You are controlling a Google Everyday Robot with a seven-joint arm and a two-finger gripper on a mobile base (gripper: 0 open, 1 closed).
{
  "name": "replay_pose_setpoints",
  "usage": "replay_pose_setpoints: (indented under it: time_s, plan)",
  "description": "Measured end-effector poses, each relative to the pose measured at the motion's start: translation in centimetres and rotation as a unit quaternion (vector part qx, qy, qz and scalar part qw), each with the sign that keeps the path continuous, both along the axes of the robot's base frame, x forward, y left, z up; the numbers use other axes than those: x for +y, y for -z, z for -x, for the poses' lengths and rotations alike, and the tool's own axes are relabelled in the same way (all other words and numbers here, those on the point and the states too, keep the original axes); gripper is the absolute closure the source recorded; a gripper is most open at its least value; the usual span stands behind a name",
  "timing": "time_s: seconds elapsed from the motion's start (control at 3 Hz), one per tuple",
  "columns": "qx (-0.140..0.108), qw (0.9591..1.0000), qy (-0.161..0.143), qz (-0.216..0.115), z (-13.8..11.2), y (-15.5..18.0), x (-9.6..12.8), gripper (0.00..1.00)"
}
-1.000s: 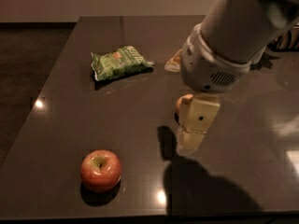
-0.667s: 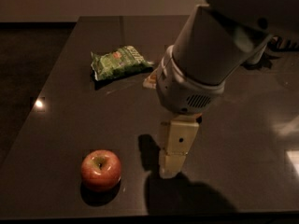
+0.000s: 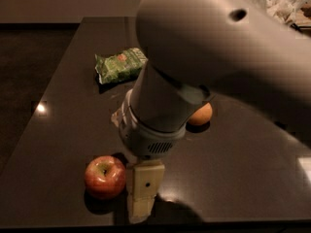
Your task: Move apple near green jalapeno chip bag
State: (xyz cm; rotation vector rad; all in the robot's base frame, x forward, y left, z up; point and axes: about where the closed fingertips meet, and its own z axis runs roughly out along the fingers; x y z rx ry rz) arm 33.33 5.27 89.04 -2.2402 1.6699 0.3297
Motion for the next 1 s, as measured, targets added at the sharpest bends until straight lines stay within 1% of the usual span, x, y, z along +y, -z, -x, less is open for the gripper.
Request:
replay_pose_setpoints:
  time_s: [0.33, 0.67, 1.0]
  plan:
    - [0.003, 0.9999, -0.008, -0.005, 0.2, 2.0, 1.9, 0.00]
    - [0.010, 0.9998, -0.010, -0.010, 0.0, 3.3, 3.2, 0.19]
    - [0.022, 0.9996, -0.011, -0.015, -0.2, 3.8, 3.9, 0.41]
